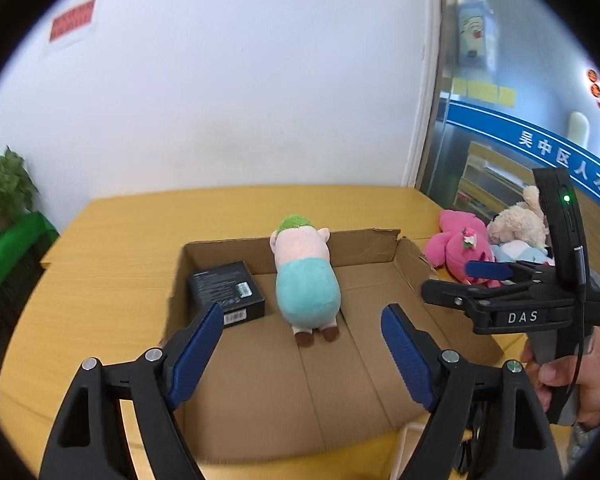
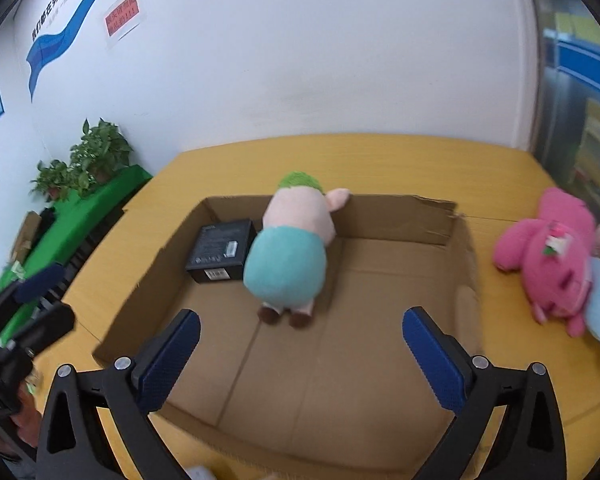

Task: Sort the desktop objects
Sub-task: 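Lower the plush pig into the cardboard box and open the left tool, then move the left tool to the clear phone case and close on its frame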

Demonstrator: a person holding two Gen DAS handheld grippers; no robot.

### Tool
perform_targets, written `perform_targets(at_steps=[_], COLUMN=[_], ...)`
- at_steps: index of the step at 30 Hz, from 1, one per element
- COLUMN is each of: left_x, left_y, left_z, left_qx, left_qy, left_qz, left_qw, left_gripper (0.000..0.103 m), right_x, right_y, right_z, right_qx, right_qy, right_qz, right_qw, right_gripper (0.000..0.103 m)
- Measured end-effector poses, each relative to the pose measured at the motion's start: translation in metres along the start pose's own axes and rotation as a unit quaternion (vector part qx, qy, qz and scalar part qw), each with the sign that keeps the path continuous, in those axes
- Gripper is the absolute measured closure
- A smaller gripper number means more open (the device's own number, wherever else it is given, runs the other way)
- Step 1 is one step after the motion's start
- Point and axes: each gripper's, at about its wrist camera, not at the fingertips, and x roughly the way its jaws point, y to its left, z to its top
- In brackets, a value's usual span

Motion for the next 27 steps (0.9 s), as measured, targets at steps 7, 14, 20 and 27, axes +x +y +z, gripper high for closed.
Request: perform_targets(at_steps=[7, 14, 20, 27], left_x=[-0.033, -0.040, -0.045, -0.048], left_y=[-0.015, -0.033, -0.040, -0.042], left_z=[-0.041, -0.065, -0.079, -0.087], left_qx=[0.004, 0.018, 0.020, 0.008], left_qy=[-0.011, -0.012, -0.010, -0.009], left_qz=[-0.013, -0.030, -0.034, -0.040], left_qw=[0.9998, 0.9993, 0.9992, 0.9991], left_gripper=[0.022, 0.022, 0.022, 0.022], right_x=[-0.053, -0.085, -0.097, -0.104], right_y=[0.027, 0.042, 0.048, 0.051], right_z=[-0.057, -0.095, -0.111, -0.121], right_qx=[-0.022, -0.036, -0.042, -0.045], right_qy=[-0.027, -0.035, -0.046, -0.054], right_qz=[-0.035, -0.039, -0.050, -0.047], right_qw=[0.999, 0.998, 0.997, 0.996], right_gripper=[0.000, 0.000, 0.000, 0.000])
